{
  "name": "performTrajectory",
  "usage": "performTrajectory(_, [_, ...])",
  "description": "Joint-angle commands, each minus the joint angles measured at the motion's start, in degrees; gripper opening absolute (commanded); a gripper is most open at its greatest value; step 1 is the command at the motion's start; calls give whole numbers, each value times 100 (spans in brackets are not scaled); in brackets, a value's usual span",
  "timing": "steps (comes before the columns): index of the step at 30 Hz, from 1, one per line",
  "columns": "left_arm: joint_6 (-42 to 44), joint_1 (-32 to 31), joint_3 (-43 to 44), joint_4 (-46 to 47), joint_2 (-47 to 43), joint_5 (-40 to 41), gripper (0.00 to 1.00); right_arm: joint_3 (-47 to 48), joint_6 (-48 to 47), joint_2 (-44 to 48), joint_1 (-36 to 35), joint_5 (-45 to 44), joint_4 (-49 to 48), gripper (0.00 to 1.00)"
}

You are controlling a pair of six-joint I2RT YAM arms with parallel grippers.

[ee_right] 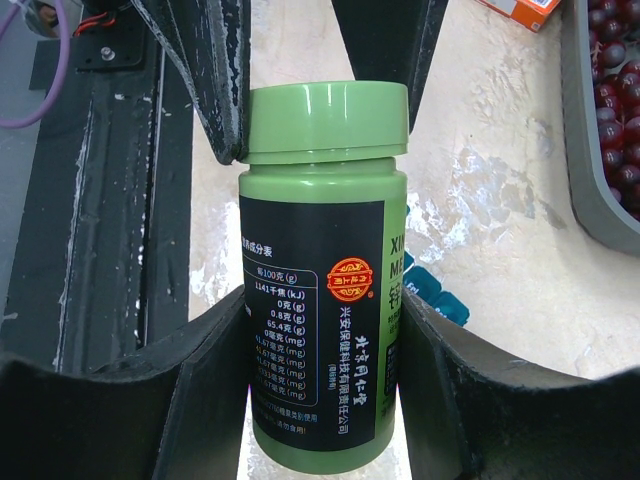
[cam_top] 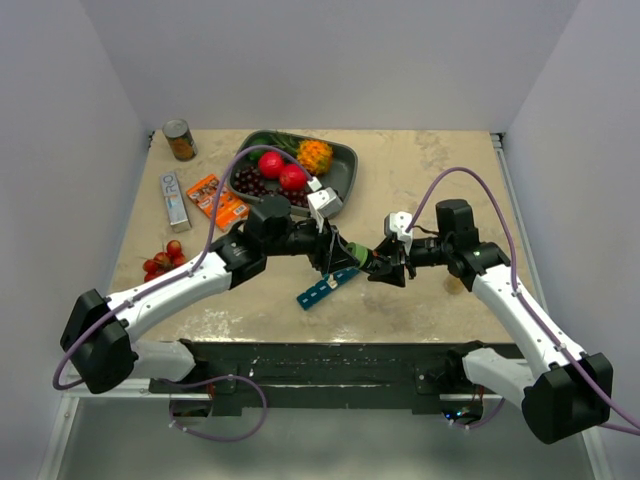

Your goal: Sort the pills into containers

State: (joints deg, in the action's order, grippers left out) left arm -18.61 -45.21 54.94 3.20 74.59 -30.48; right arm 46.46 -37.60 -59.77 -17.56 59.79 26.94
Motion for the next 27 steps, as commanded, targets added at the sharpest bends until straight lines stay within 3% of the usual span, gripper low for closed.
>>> performTrajectory(1, [385,12,-185,-232,38,675,48,215,43,97,-37,868,-365,0])
performTrajectory(11, [376,12,-229,-311,38,578,59,215,-28,114,-2,938,-303,0])
performTrajectory(13, [341,21,-229,-311,47,543,71,215,-45,106,-2,938,-295,0])
performTrajectory(22, [200,21,-194,-127,-76,332,77,206,-89,97,7,885,-277,0])
performTrajectory(24, [191,39,-203,-101,-172,315,80,206,-89,97,-2,877,-277,0])
performTrajectory(25, [191,30,-220,-74,-207,306,87,206,-89,97,-2,877,-277,0])
performTrajectory(27, [226,39,-238,-74,-312,288,88,197,-89,97,7,877,-277,0])
